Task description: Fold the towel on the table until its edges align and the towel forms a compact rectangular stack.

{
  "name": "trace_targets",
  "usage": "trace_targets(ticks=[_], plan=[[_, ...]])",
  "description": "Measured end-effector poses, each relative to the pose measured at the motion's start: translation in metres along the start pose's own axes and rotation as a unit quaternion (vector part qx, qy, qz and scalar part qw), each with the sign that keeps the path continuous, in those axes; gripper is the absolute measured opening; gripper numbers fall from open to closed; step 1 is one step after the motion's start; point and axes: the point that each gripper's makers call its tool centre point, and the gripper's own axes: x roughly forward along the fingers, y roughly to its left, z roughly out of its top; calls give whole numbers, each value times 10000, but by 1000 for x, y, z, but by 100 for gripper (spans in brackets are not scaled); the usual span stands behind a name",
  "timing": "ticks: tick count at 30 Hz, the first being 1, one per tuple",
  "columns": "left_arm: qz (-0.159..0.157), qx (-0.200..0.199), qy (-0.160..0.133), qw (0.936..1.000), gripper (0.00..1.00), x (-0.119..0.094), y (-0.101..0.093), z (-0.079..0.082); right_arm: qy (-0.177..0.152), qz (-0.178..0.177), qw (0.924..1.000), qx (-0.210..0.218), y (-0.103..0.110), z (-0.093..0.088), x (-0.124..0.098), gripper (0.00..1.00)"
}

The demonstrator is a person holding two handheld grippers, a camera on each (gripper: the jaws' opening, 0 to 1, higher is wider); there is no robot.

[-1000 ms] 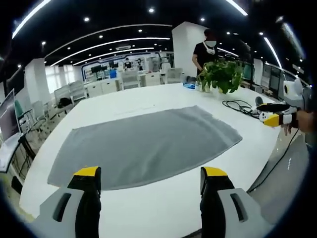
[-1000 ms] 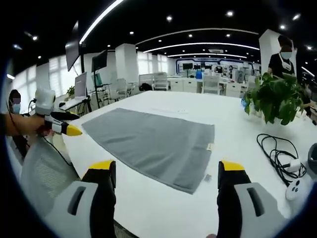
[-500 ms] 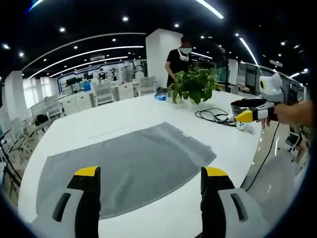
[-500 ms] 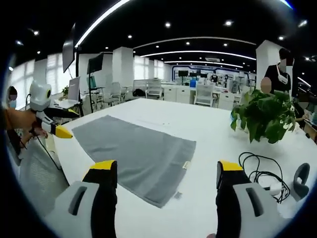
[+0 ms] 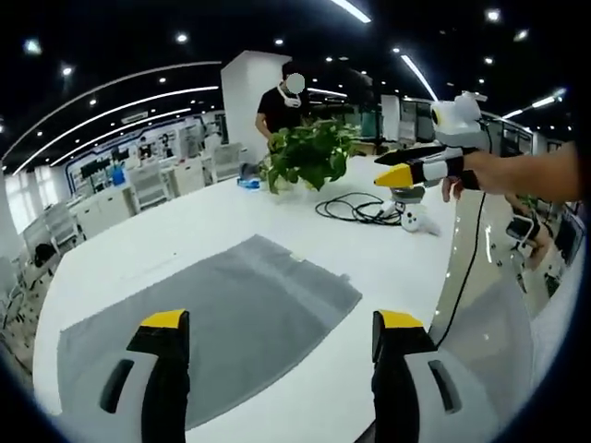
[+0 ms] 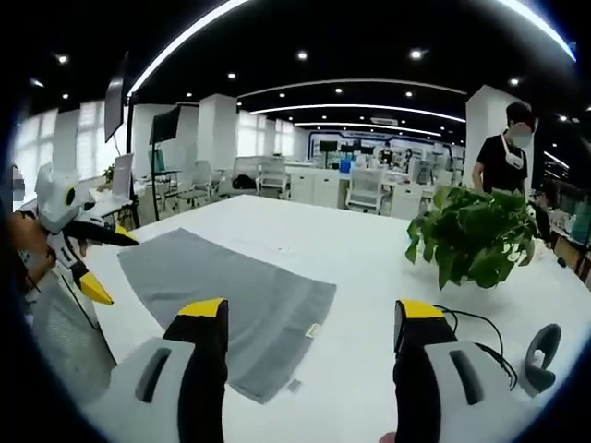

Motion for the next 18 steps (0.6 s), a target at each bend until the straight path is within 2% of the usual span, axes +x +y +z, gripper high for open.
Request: trace_targets(ticks=[4, 11, 14, 18], plan=[[-122, 55, -5, 9999, 81, 10, -10, 8, 17, -42, 10000, -43, -4, 1, 7, 70], [-433, 271, 7, 9987, 81, 24, -28, 23, 209, -51, 9998, -8, -8, -8, 28, 64], [-554, 420, 36, 9976, 80, 32, -37, 27, 201, -2, 9998, 34, -9, -9, 35, 59], [-759, 595, 75, 9953, 79, 43, -51, 30, 259, 19, 9996, 61, -13, -13, 46, 59]])
